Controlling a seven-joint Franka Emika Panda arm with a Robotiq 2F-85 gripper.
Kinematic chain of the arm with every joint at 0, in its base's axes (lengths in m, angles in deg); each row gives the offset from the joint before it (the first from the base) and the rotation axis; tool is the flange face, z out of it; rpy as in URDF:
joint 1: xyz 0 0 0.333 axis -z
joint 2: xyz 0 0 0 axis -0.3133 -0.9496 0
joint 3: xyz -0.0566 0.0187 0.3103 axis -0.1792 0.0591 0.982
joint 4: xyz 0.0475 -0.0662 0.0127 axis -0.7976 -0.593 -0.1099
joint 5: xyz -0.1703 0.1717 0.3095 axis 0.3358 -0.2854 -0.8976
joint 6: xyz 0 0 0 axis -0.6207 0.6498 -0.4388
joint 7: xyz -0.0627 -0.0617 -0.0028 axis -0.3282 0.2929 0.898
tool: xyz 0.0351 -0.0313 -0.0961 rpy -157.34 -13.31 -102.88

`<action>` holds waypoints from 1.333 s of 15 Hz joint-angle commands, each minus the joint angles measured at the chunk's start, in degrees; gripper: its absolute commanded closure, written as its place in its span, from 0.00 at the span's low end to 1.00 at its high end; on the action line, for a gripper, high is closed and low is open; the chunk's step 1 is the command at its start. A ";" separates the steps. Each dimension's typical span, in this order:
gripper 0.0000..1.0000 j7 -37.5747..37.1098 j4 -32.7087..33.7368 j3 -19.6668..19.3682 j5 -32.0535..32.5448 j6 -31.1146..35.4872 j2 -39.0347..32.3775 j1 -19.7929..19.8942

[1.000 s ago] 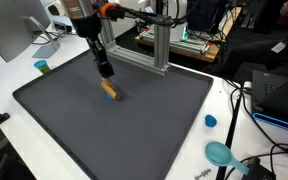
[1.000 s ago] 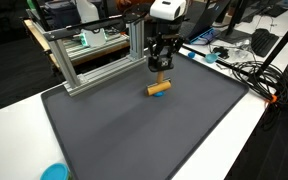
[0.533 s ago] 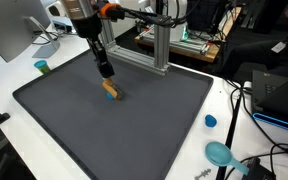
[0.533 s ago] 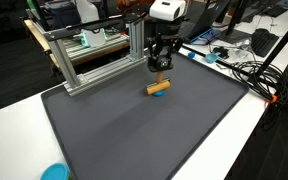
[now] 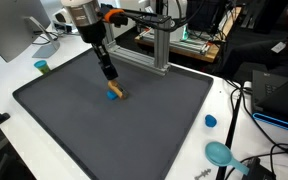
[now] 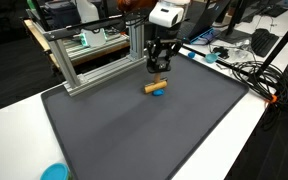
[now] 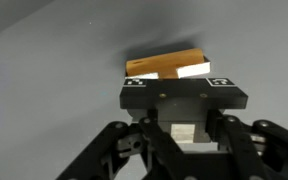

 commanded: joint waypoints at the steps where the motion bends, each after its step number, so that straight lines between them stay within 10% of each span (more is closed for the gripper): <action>1: 0.78 -3.99 -1.45 -1.11 2.38 2.85 1.14 -1.29; 20: 0.78 -6.85 -2.22 -0.02 6.92 4.27 2.23 -2.13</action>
